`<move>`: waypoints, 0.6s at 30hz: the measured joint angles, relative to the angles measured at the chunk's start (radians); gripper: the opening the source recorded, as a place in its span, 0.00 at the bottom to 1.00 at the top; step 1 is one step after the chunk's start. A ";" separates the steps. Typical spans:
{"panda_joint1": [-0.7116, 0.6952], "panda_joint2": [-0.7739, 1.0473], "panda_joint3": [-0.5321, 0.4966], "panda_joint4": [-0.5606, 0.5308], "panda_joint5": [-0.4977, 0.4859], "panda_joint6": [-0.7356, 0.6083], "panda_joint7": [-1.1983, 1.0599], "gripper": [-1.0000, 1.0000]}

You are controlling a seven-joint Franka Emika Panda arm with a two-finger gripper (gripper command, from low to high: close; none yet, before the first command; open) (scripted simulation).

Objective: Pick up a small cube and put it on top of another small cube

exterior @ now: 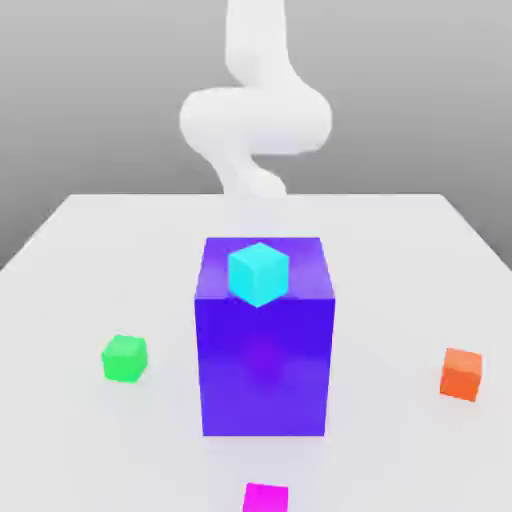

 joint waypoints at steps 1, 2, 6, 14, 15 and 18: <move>0.024 0.032 -0.021 0.000 0.011 0.008 -0.045 0.50; 0.046 0.063 -0.041 -0.001 0.022 0.015 -0.088 0.50; 0.128 0.182 -0.116 -0.002 0.072 0.044 -0.261 0.50; 0.249 0.421 -0.229 -0.004 0.196 0.099 -0.622 0.50; 0.260 0.452 -0.238 -0.004 0.212 0.106 -0.668 0.50; 0.286 0.543 -0.260 -0.004 0.260 0.126 -0.804 0.50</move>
